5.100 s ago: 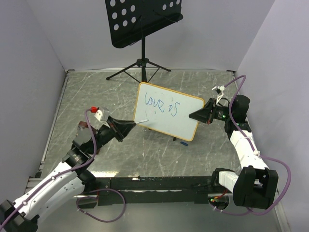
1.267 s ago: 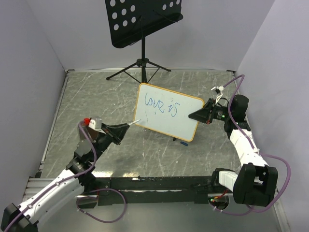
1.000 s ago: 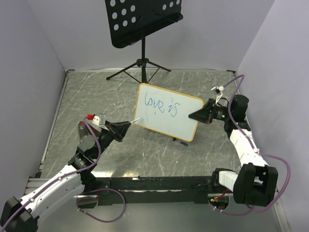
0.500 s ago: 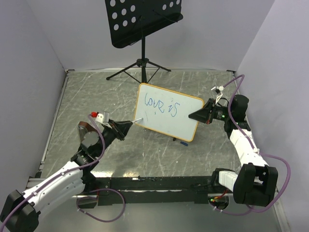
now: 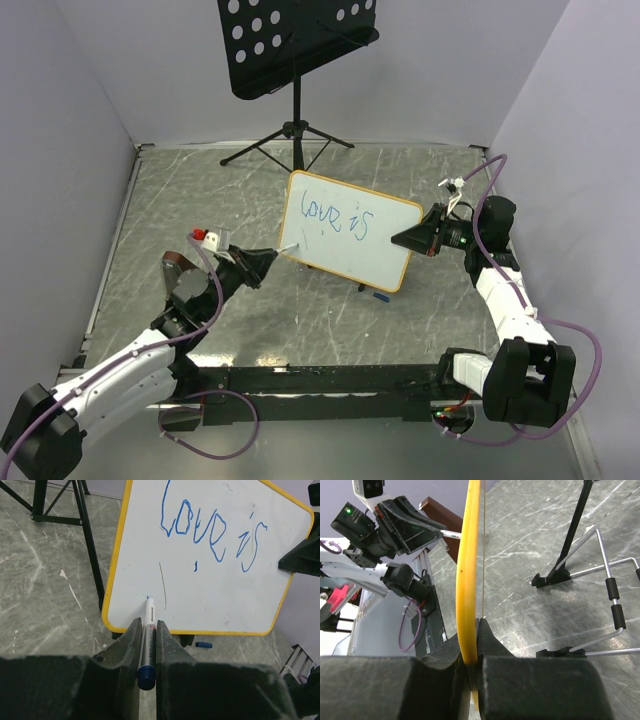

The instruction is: Write a sentence on the whiteboard

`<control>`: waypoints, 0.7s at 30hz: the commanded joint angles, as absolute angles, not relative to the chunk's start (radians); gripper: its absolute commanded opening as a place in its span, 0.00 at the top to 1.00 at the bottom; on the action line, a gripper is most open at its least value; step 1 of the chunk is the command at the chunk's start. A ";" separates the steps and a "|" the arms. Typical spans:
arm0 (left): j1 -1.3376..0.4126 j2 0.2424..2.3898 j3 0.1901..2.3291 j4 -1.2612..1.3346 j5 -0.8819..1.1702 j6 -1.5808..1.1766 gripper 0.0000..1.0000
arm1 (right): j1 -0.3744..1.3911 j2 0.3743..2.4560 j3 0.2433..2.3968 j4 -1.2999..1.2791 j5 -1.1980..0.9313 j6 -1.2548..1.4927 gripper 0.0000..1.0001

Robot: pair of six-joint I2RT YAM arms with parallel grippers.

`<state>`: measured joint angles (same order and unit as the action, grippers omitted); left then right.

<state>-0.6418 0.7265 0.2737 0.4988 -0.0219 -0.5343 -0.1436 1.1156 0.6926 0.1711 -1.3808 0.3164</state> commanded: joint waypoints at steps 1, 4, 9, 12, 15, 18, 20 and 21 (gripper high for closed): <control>-0.638 0.744 0.313 0.571 0.008 -0.529 0.99 | -0.140 1.101 0.715 0.236 -1.437 0.314 1.00; -0.638 0.756 0.314 0.587 0.020 -0.534 0.99 | -0.140 1.103 0.716 0.238 -1.437 0.314 1.00; -0.638 0.776 0.321 0.620 0.034 -0.546 0.99 | -0.141 1.101 0.715 0.236 -1.437 0.314 1.00; -0.638 0.785 0.327 0.633 0.032 -0.546 0.99 | -0.140 1.101 0.715 0.236 -1.437 0.314 1.00; -0.638 0.787 0.336 0.638 0.017 -0.540 0.99 | -0.140 1.098 0.715 0.238 -1.437 0.314 1.00; -0.638 0.785 0.344 0.637 0.003 -0.531 0.99 | -0.140 1.100 0.715 0.236 -1.439 0.314 1.00; -0.638 0.779 0.344 0.626 -0.032 -0.526 0.99 | -0.140 1.100 0.715 0.236 -1.439 0.313 1.00; -0.638 0.775 0.345 0.620 -0.041 -0.525 0.99 | -0.140 1.100 0.715 0.236 -1.439 0.314 1.00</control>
